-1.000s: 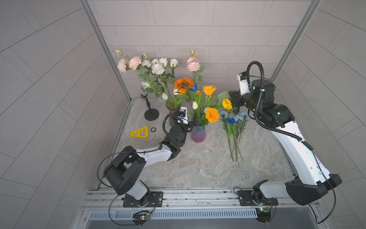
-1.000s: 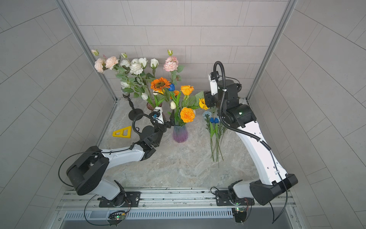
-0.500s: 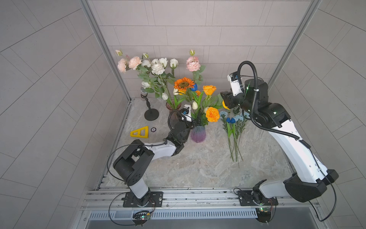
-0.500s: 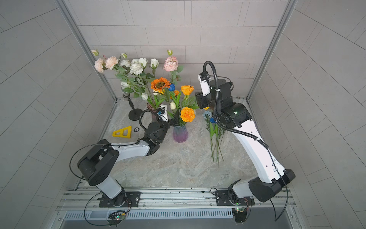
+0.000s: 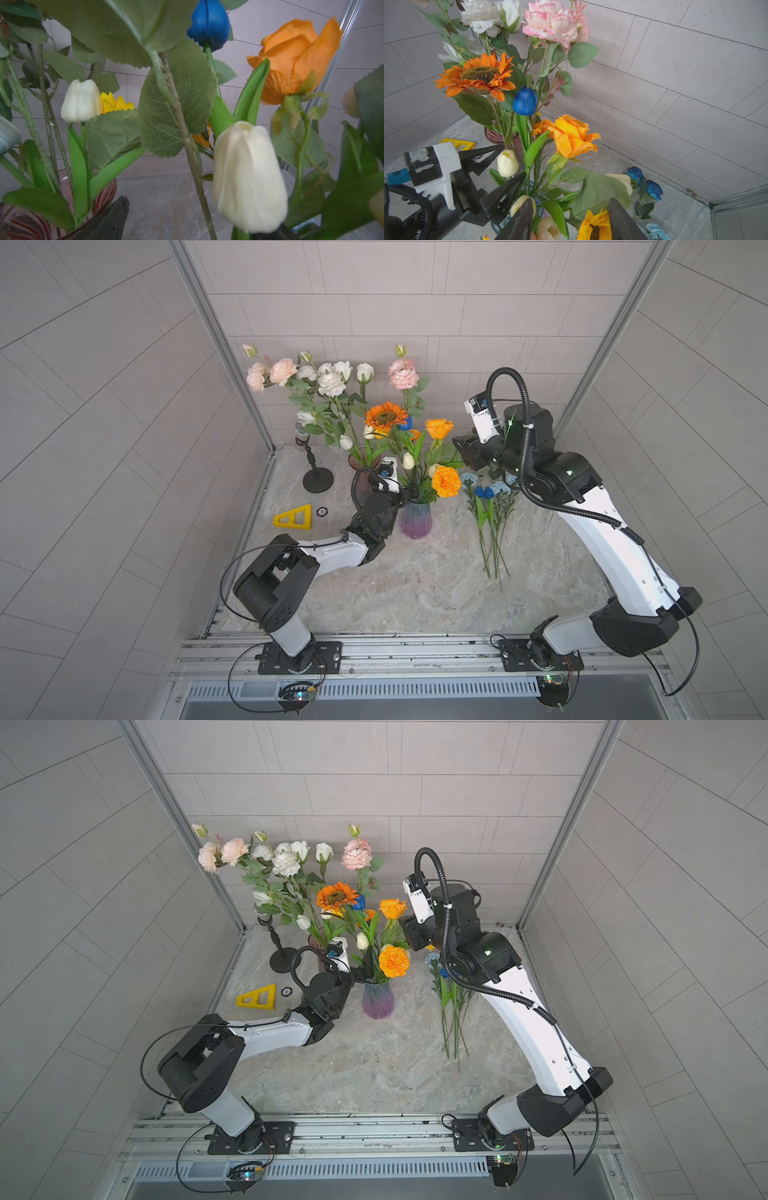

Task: Pick out blue flowers from the vase
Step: Pick up the flower from the vase.

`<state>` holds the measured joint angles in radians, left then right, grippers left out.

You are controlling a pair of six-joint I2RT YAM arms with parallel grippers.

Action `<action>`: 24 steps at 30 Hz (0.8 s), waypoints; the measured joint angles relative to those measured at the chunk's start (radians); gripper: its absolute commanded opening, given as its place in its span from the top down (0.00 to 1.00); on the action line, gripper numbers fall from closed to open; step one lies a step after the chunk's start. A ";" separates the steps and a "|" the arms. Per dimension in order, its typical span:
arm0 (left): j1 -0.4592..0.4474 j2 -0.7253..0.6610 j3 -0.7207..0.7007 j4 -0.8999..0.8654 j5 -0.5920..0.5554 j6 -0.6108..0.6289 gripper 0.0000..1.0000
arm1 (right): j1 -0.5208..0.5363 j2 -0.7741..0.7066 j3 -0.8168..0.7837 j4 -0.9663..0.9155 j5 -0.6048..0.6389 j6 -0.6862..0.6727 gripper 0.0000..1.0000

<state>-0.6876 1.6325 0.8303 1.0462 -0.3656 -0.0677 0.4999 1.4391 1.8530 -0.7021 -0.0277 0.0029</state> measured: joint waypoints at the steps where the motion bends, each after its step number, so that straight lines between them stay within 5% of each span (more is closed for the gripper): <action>1: 0.000 -0.010 -0.001 -0.006 -0.003 -0.005 0.08 | 0.002 0.002 0.000 0.000 -0.002 0.000 0.42; 24: 0.001 -0.056 0.029 -0.147 -0.044 -0.039 0.08 | 0.033 0.203 0.136 0.000 -0.187 -0.003 0.45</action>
<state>-0.6865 1.5761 0.8593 0.8993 -0.4095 -0.1070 0.5331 1.6417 1.9892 -0.7017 -0.2142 -0.0006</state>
